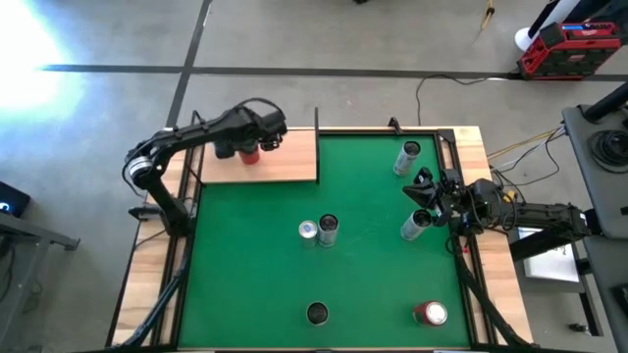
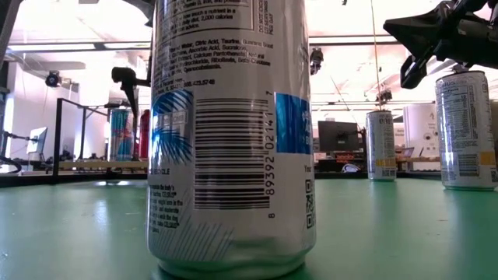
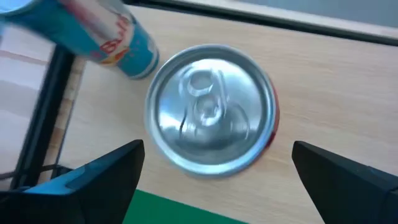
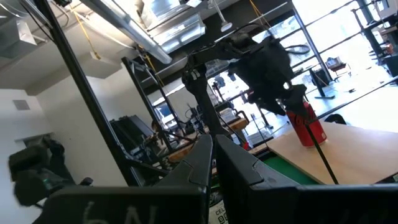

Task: Place canned beverage on shelf
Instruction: Put the left red soda can on the shelf

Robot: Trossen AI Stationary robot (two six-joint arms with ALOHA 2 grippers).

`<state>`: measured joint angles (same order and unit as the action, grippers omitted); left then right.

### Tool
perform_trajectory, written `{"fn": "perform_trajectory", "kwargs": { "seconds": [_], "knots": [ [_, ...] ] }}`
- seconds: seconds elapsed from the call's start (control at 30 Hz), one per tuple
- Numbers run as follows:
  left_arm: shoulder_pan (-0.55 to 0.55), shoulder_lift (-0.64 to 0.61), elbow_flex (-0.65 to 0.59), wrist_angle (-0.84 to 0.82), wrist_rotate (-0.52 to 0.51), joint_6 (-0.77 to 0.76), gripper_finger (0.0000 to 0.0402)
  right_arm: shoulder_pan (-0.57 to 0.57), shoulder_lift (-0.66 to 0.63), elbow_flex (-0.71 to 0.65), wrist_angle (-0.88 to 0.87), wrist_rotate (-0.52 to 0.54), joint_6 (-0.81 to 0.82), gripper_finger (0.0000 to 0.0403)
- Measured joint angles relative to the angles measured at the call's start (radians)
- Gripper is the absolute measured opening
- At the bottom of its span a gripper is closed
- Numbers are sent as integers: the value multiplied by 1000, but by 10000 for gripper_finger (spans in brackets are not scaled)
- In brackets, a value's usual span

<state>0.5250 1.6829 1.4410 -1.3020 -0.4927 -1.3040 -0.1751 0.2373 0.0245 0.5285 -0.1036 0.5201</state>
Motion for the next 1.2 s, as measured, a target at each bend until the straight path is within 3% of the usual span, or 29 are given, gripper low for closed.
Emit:
{"fn": "perform_trajectory", "kwargs": {
  "seconds": [0.23, 0.37, 0.7, 0.9, 1.2],
  "knots": [
    [-103, -29, -59, -19, -156, -174, 392, 0, 0, 0, 0, 0, 0, 13],
    [-135, -70, -151, 59, -209, -205, 392, 0, 0, 0, 0, 0, 0, 13],
    [-153, -203, -380, 356, -328, -81, 392, 0, 0, 0, 0, 0, 0, 13],
    [-155, -203, -448, 463, -444, -39, 392, 0, 0, 0, 0, 0, 0, 13],
    [-154, -198, -467, 515, -520, -5, 392, 0, 0, 0, 0, 0, 0, 13]
  ]
}}
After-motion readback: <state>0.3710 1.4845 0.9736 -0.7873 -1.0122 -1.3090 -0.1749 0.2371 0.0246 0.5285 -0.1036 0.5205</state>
